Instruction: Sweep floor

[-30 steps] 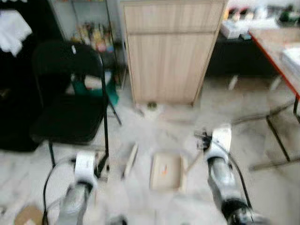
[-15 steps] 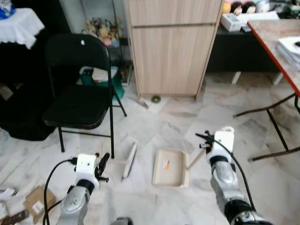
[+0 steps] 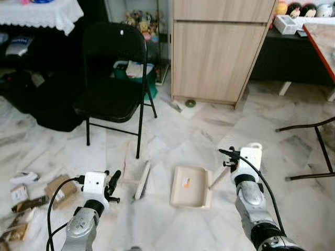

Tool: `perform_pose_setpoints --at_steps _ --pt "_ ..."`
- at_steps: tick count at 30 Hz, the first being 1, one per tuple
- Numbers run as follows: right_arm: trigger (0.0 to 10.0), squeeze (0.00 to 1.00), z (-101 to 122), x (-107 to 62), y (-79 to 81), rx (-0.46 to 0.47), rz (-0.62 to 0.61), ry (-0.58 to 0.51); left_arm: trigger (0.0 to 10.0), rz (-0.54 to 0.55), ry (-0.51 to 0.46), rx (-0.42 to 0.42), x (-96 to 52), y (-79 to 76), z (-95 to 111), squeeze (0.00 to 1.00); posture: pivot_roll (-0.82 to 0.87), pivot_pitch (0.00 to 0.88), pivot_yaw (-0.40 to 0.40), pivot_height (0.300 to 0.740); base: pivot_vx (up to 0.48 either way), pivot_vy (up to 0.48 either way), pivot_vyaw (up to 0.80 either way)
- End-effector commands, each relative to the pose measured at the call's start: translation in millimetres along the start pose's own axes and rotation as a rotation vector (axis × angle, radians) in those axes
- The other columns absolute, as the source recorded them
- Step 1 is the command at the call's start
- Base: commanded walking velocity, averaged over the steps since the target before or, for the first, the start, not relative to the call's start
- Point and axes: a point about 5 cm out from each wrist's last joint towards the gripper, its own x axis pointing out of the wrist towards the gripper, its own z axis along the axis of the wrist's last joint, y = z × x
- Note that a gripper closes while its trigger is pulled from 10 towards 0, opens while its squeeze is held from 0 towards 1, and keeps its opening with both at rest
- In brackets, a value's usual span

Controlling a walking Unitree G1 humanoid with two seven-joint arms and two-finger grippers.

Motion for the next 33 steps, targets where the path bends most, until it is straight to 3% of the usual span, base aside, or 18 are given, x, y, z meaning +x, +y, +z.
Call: perform_pose_setpoints --at_steps 1,33 --pt "10.0 0.00 -9.4 -4.2 7.9 0.009 0.023 0.048 10.0 0.021 0.024 0.005 -7.0 6.4 -6.2 0.00 0.09 0.139 0.016 0.740 0.000 0.000 0.80" --pt "10.0 0.00 -7.6 -3.5 16.3 0.014 0.062 0.044 10.0 0.033 0.024 0.006 -4.6 5.6 -6.1 0.00 0.09 0.118 0.012 0.740 0.000 0.000 0.80"
